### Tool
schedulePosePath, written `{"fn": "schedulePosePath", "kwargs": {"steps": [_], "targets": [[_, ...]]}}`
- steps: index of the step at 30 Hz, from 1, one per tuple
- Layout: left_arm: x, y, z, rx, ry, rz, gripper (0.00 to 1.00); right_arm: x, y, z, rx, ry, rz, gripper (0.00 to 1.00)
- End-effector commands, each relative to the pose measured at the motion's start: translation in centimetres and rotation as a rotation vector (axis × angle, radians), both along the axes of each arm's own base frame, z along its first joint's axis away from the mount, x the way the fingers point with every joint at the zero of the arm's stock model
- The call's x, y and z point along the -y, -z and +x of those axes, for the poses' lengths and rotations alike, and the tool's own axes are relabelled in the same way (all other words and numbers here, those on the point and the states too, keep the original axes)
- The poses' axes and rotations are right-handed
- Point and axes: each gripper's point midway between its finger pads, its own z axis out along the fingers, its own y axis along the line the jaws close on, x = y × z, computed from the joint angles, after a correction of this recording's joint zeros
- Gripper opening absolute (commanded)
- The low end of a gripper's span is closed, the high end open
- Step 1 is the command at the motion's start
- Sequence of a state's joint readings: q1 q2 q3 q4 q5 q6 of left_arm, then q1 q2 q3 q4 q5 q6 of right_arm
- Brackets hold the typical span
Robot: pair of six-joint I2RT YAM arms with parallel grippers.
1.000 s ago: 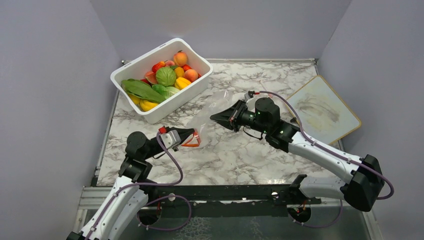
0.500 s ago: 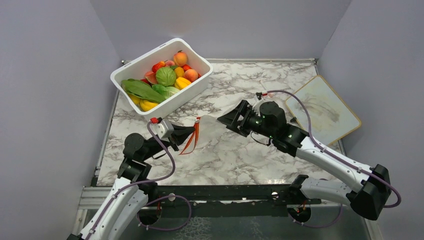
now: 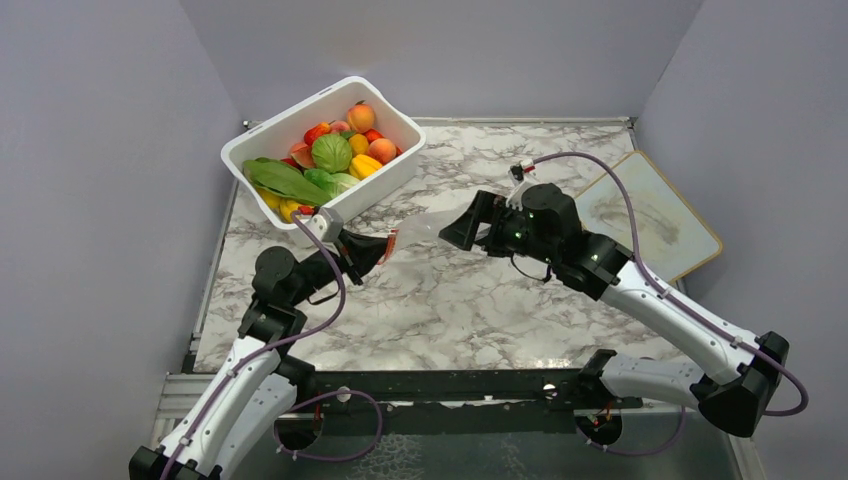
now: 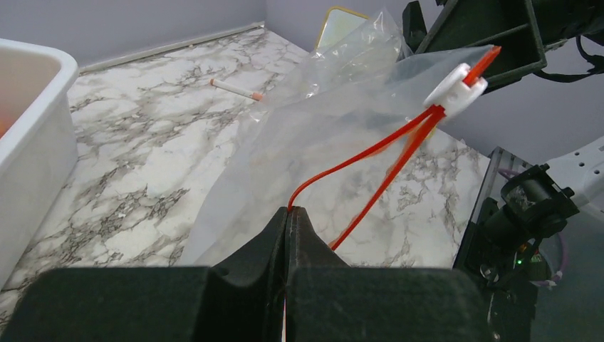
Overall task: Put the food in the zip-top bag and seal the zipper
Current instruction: Open the zipper of the food storage bag.
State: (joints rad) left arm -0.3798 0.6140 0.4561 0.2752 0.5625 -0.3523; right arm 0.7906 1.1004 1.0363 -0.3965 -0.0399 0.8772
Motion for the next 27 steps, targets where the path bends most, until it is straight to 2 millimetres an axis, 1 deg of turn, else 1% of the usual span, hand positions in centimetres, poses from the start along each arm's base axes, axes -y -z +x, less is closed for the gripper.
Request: {"fn": "schedulePosePath", "kwargs": {"steps": [1, 3, 5, 6, 9, 11, 15, 17, 19, 22, 25, 27], "targets": [[-0.4, -1.1, 0.1, 0.023, -0.032, -0.032, 0.0, 2.8, -1.1, 1.5, 0.063, 0.109, -0.125, 0.93], [-0.5, -0.6, 0.1, 0.022, -0.039, -0.026, 0.0, 3.2, -2.1, 1.6, 0.092, 0.122, -0.129, 0.94], [-0.6, -0.1, 0.0, 0.016, -0.042, -0.022, 0.0, 3.2, -2.6, 1.6, 0.104, 0.117, -0.129, 0.98], [-0.7, 0.1, 0.1, 0.012, -0.048, -0.023, 0.0, 3.1, -2.5, 1.7, 0.105, 0.112, -0.135, 1.0], [-0.7, 0.6, 0.1, -0.002, -0.05, -0.021, 0.0, 2.9, -1.7, 1.7, 0.089, 0.096, -0.162, 1.0], [-0.7, 0.5, 0.2, -0.008, -0.054, -0.026, 0.0, 2.7, -1.3, 1.6, 0.08, 0.081, -0.174, 1.0], [-0.6, 0.6, 0.2, -0.027, -0.052, -0.035, 0.0, 1.9, -1.1, 1.8, 0.139, -0.012, -0.233, 0.97], [-0.6, 0.7, 0.2, -0.035, -0.05, -0.034, 0.0, 1.9, -1.0, 2.5, 0.161, -0.023, -0.291, 0.96], [-0.5, 0.8, 0.2, -0.041, -0.046, -0.034, 0.0, 2.4, -0.4, 3.4, 0.149, 0.001, -0.363, 0.94], [-0.6, 1.0, 0.2, -0.06, -0.052, -0.037, 0.0, 2.5, 0.5, 4.6, 0.148, 0.011, -0.45, 0.93], [-0.8, 1.8, 0.3, -0.108, -0.071, -0.02, 0.0, 3.4, 1.4, 5.9, 0.141, 0.048, -0.556, 1.0], [-1.1, 2.4, 0.3, -0.138, -0.091, -0.011, 0.0, 3.1, 1.4, 6.2, 0.134, 0.031, -0.587, 1.0]]}}
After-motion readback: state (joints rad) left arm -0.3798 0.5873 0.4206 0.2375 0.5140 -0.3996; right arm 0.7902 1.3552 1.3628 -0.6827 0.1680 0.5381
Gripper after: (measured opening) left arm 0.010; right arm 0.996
